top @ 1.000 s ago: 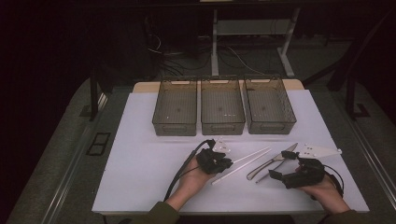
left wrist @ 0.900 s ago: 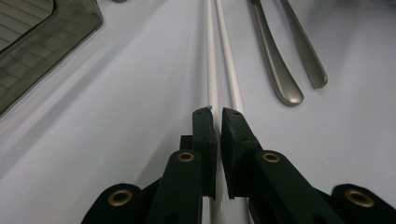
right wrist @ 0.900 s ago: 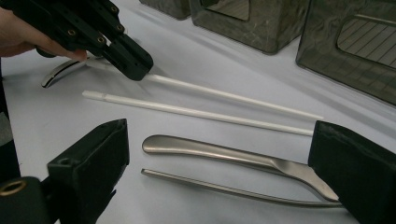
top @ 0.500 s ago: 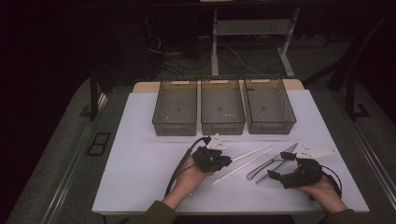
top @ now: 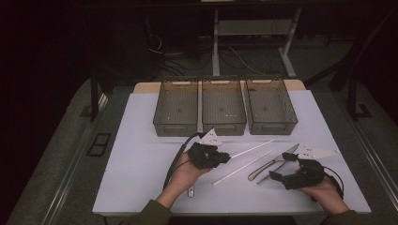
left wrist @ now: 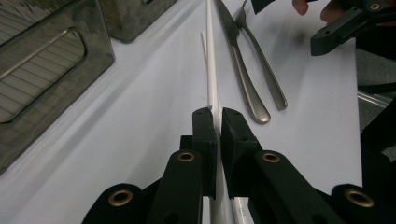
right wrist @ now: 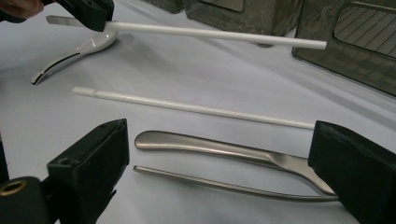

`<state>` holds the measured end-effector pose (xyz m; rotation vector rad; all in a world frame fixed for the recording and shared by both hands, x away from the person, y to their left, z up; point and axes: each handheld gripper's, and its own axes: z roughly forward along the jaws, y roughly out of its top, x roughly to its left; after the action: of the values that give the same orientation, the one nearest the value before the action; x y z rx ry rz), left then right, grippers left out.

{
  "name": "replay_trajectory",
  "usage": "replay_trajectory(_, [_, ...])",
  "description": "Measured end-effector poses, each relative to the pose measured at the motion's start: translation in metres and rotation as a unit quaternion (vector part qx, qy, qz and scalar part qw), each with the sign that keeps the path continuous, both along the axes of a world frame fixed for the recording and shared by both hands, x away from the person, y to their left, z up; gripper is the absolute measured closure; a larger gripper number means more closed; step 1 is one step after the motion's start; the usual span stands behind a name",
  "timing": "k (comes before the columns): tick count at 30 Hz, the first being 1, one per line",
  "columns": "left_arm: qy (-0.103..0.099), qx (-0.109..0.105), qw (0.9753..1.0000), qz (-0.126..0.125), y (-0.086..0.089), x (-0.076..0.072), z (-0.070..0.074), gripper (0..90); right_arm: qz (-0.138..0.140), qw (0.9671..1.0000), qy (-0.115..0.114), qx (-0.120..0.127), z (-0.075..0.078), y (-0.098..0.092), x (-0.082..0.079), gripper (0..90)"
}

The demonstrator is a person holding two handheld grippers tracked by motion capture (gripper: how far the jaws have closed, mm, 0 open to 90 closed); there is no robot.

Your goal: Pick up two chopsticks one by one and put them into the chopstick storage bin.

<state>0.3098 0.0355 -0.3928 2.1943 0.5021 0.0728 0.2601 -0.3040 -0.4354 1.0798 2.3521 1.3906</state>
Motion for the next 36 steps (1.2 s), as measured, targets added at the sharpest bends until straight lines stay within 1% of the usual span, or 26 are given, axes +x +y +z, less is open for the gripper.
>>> replay_trajectory(9, [-0.008,-0.015,0.9998,0.014,0.019,0.008,0.016,83.9,-0.001,1.0,-0.003,0.0,0.0,0.0,-0.001,5.2])
replay_trajectory(14, [-0.009,-0.016,0.9997,0.015,0.023,0.012,0.02,83.9,-0.004,1.0,0.0,0.0,0.0,0.0,-0.001,5.2])
replay_trajectory(20, [-0.016,-0.01,0.9997,0.017,0.027,0.019,0.029,83.9,-0.003,1.0,-0.003,0.001,0.0,-0.001,-0.001,5.2])
replay_trajectory(22, [-0.019,-0.007,0.9996,0.02,0.029,0.023,0.034,83.9,0.0,1.0,-0.004,-0.002,0.0,-0.001,-0.001,5.2])
replay_trajectory(24, [-0.021,-0.008,0.9994,0.025,0.031,0.027,0.039,83.9,-0.003,1.0,-0.009,0.0,0.0,-0.001,0.0,5.2])
replay_trajectory(25, [-0.023,-0.008,0.9993,0.028,0.033,0.03,0.041,83.9,-0.004,1.0,0.0,0.002,0.0,-0.001,-0.001,5.2])
replay_trajectory(28, [-0.024,-0.008,0.9989,0.039,0.039,0.037,0.048,83.9,-0.005,1.0,0.0,0.002,0.001,-0.001,-0.001,5.2])
replay_trajectory(29, [-0.029,-0.006,0.9988,0.039,0.041,0.04,0.05,83.9,-0.005,1.0,0.003,0.003,0.001,-0.001,-0.002,5.2])
replay_trajectory(30, [-0.03,-0.007,0.9986,0.043,0.042,0.042,0.052,83.9,-0.005,1.0,-0.002,0.002,0.001,-0.001,-0.001,5.2])
replay_trajectory(35, [-0.036,-0.002,0.9976,0.059,0.051,0.054,0.061,83.9,-0.005,1.0,-0.001,0.002,0.001,-0.001,-0.001,5.2])
replay_trajectory(36, [-0.037,-0.006,0.9972,0.065,0.051,0.056,0.062,83.9,-0.006,1.0,-0.001,0.002,0.001,-0.001,-0.001,5.2])
